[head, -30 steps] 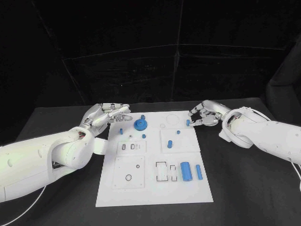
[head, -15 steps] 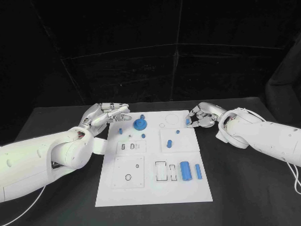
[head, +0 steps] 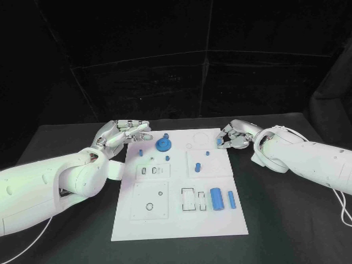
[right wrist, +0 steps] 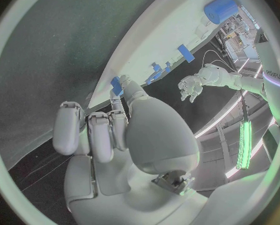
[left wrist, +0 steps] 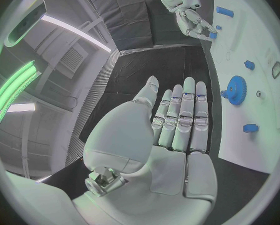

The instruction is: Assemble the parts on the task board

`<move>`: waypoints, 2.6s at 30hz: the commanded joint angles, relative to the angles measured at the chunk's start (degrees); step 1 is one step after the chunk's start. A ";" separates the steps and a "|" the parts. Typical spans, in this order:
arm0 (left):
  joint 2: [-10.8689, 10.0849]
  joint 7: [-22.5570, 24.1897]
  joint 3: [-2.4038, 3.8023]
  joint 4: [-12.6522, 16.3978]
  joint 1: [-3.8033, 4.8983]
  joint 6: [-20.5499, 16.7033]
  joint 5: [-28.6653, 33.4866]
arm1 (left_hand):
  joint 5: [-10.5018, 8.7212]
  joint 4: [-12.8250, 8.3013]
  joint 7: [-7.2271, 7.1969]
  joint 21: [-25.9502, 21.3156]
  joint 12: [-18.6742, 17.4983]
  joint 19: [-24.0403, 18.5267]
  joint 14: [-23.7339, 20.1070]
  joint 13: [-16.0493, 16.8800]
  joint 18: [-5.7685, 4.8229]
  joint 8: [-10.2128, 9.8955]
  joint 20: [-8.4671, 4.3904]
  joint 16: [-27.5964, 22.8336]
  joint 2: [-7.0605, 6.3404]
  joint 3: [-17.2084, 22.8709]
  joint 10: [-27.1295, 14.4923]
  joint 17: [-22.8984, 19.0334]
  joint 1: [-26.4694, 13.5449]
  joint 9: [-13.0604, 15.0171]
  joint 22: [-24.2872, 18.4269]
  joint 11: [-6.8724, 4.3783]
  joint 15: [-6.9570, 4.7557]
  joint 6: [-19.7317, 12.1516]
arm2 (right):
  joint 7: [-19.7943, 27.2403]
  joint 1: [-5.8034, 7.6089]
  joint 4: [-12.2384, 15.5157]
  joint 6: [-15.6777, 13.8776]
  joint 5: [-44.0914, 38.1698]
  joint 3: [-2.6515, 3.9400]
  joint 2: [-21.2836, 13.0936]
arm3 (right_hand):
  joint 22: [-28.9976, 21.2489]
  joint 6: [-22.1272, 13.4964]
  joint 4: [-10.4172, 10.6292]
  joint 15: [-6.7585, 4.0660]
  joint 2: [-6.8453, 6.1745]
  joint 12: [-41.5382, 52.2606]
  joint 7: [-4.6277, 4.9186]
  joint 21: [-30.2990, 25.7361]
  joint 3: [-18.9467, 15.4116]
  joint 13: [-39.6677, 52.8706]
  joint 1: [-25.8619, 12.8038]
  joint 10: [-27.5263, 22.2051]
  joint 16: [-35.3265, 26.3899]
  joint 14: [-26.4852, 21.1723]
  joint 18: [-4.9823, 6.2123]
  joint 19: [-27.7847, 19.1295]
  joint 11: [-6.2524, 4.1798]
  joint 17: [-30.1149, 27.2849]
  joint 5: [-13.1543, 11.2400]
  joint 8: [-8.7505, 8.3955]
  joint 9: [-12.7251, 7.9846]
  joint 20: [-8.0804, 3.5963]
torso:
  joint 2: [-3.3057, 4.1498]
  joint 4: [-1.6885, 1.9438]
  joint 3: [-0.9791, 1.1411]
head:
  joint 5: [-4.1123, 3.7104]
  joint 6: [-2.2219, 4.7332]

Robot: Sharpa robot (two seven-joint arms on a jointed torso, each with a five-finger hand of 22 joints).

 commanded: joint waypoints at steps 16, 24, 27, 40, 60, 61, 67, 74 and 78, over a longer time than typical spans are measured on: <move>-0.15 0.34 0.05 -0.01 0.06 0.46 -0.11 | -0.26 -0.43 0.02 -0.34 -0.36 0.40 0.50 -0.03 0.43 -0.23 0.16 -0.24 0.48 -0.09 0.33 0.09 -0.26 0.01 -0.08 0.04 -0.05 0.13 | 0.45 0.05 1.91 -5.45 0.77 0.02 -0.78 | 0.73 4.61 -2.08 -1.40 3.61 0.62 -1.44 -0.16 6.08 8.37 0.04 2.09 0.09 4.99 -0.69 0.71 -1.68 9.77 -3.82 0.64 0.15 -1.39 | -0.07 -0.12 0.06 | -0.10 -0.05; -0.65 0.34 0.05 0.39 0.10 0.20 -0.10 | -0.26 -0.43 0.02 -0.34 -0.36 0.40 0.50 -0.03 0.43 -0.23 0.16 -0.24 0.48 -0.09 0.33 0.09 -0.26 0.01 -0.08 0.04 -0.05 0.13 | -4.40 0.36 8.72 -9.17 2.76 0.14 -2.94 | 0.64 4.78 -1.94 -1.51 2.95 0.66 -1.53 -0.20 6.55 8.45 -1.61 2.18 0.10 5.00 -0.68 0.82 -1.77 9.83 -3.66 0.36 0.08 -1.54 | -0.20 -0.27 -0.19 | 0.01 0.13; -0.75 0.33 0.05 0.53 0.14 0.18 -0.10 | -0.26 -0.47 0.04 -0.35 -0.39 0.42 0.51 -0.04 0.43 -0.25 0.16 -0.26 0.51 -0.07 0.32 0.10 -0.24 0.00 -0.09 0.05 -0.05 0.12 | -6.93 0.87 11.67 -9.99 2.96 0.19 -3.21 | 0.64 4.77 -1.89 -1.52 2.80 0.68 -1.53 -0.20 6.62 8.48 -1.96 2.21 0.12 5.01 -0.68 0.84 -1.77 9.89 -3.71 0.27 0.06 -1.55 | -0.33 -0.26 -0.33 | 0.11 0.12; -0.13 0.45 0.06 -0.81 0.32 0.13 0.63 | -0.27 -0.49 0.03 -0.36 -0.41 0.44 0.53 -0.04 0.43 -0.26 0.16 -0.28 0.53 -0.06 0.34 0.11 -0.26 0.00 -0.10 0.06 -0.05 0.13 | -17.04 1.71 16.12 -7.64 -2.57 0.22 4.55 | 0.64 4.70 -1.80 -1.54 2.60 0.69 -1.52 -0.22 6.94 8.52 -2.70 2.26 0.06 4.99 -0.69 0.90 -1.78 9.74 -3.36 0.01 0.01 -1.59 | -1.54 0.38 -0.95 | 2.01 -1.07; 0.56 0.56 0.08 -2.03 0.64 -0.07 0.90 | -0.27 -0.50 -0.02 -0.37 -0.41 0.48 0.59 -0.03 0.43 -0.25 0.15 -0.29 0.59 -0.05 0.41 0.13 -0.30 0.01 -0.11 0.03 -0.06 0.19 | -20.91 -1.23 13.76 -0.92 -10.89 0.03 14.23 | 0.34 4.56 -1.87 -1.54 1.89 0.25 -1.45 -0.42 8.01 8.22 -4.04 2.05 -0.17 4.87 -0.64 0.87 -1.75 9.20 -1.43 -0.55 -0.02 -1.61 | -1.51 0.11 -0.96 | 5.56 -2.86; 0.60 0.55 0.08 -2.10 0.65 -0.08 0.90 | -0.27 -0.50 -0.02 -0.37 -0.41 0.48 0.59 -0.03 0.43 -0.25 0.15 -0.29 0.59 -0.05 0.41 0.13 -0.30 0.01 -0.11 0.03 -0.06 0.19 | -21.02 -1.48 13.81 -0.76 -11.49 0.03 14.45 | 0.35 4.57 -1.89 -1.53 1.74 0.21 -1.44 -0.42 8.03 8.19 -4.16 2.03 -0.17 4.87 -0.65 0.88 -1.74 9.20 -1.41 -0.58 -0.02 -1.61 | -1.54 0.13 -0.97 | 5.60 -2.97; 0.75 0.53 0.08 -2.24 0.67 -0.02 0.90 | -0.27 -0.50 -0.02 -0.37 -0.41 0.48 0.59 -0.03 0.43 -0.25 0.15 -0.29 0.59 -0.05 0.41 0.13 -0.30 0.01 -0.11 0.03 -0.06 0.19 | -21.29 -2.30 13.90 -0.66 -13.41 0.03 15.17 | 0.29 4.55 -1.92 -1.52 1.48 0.11 -1.41 -0.45 8.08 8.11 -4.39 1.98 -0.22 4.85 -0.64 0.86 -1.71 9.09 -1.42 -0.64 -0.02 -1.60 | -1.53 0.22 -0.90 | 5.50 -3.13; 0.86 0.49 0.08 -2.30 0.67 0.04 0.90 | -0.27 -0.50 -0.02 -0.37 -0.41 0.48 0.59 -0.03 0.43 -0.25 0.15 -0.29 0.59 -0.05 0.41 0.13 -0.30 0.01 -0.11 0.03 -0.06 0.19 | -21.72 -2.91 13.44 -1.16 -14.54 0.03 16.19 | 0.28 4.52 -1.94 -1.51 1.34 0.06 -1.40 -0.47 8.14 8.08 -4.50 1.95 -0.24 4.84 -0.64 0.86 -1.70 9.03 -1.34 -0.69 -0.03 -1.60 | -1.52 0.46 -0.92 | 5.37 -3.34; 0.90 0.46 0.08 -2.35 0.67 0.08 0.90 | -0.27 -0.50 -0.02 -0.37 -0.41 0.48 0.59 -0.03 0.43 -0.25 0.15 -0.29 0.59 -0.05 0.41 0.13 -0.30 0.01 -0.11 0.03 -0.06 0.19 | -21.92 -3.10 13.14 -1.34 -14.95 0.03 16.57 | 0.28 4.52 -1.94 -1.51 1.34 0.06 -1.40 -0.47 8.14 8.08 -4.50 1.95 -0.24 4.84 -0.64 0.86 -1.70 9.03 -1.34 -0.69 -0.03 -1.60 | -1.53 0.43 -0.90 | 5.45 -3.39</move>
